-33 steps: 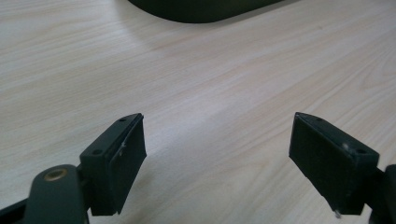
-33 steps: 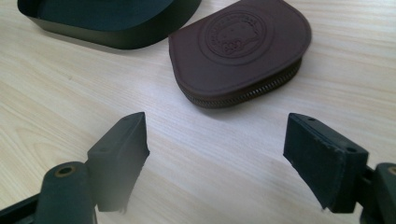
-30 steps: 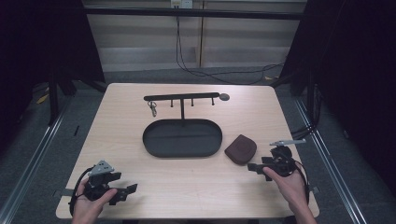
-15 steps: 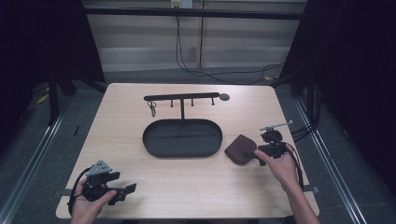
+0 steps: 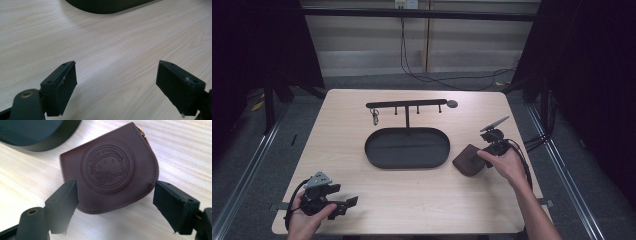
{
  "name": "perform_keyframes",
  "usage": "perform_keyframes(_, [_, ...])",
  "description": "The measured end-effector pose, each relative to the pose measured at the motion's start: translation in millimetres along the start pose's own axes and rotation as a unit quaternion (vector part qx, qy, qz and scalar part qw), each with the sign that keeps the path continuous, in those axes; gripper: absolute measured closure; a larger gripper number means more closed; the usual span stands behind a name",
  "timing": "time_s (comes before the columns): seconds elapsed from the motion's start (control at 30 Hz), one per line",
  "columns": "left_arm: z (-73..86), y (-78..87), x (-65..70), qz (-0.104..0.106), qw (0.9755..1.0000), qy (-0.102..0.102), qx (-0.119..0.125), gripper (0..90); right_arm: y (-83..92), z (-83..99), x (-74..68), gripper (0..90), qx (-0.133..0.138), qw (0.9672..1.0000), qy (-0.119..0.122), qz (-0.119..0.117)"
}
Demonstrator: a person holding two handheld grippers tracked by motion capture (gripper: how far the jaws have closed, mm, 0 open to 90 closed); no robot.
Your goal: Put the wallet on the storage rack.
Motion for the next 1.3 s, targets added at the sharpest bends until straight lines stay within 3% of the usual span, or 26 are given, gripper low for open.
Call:
perform_keyframes(0.47, [0.1, -0.6, -0.9, 0.006, 1.0, -0.001, -0.007, 16.8, -26.4, -12.3, 9.4, 14.0, -0.053, 0.9984, -0.015, -0.008])
perform_keyframes(0.6, [-0.1, 0.7, -0.7, 0.006, 1.0, 0.002, -0.003, 16.8, -24.8, -19.2, 7.2, 14.5, -0.046, 0.9986, -0.017, -0.019])
perform_keyframes(0.73, [0.1, 1.3, -1.1, 0.008, 1.0, 0.002, -0.004, 16.8, -29.8, -23.3, 3.2, 13.1, -0.059, 0.998, -0.016, -0.015])
perform_keyframes(0.9, [0.2, 0.5, -1.4, 0.007, 1.0, 0.0, -0.007, 16.8, -40.1, -25.6, 3.1, 10.7, -0.076, 0.9956, -0.032, -0.045])
perform_keyframes(1.13, [0.3, 0.6, -1.8, 0.007, 0.9999, 0.002, -0.007, 16.9, -39.7, -27.3, 4.8, 15.9, -0.091, 0.9938, -0.041, -0.049])
perform_keyframes(1.3, [0.2, 0.6, -2.2, 0.007, 0.9999, 0.0, -0.009, 16.9, -33.9, -25.9, 14.3, 32.5, -0.083, 0.9937, -0.057, -0.049])
Point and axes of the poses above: each handheld gripper's, and its own axes: y roughly backward along the jaws, z roughly out of its underside, x roughly to its right, the point moved 2 cm from there along -y, roughly forward along the jaws, and after that the axes turned 14 degrees about z, right-handed, at the moved point
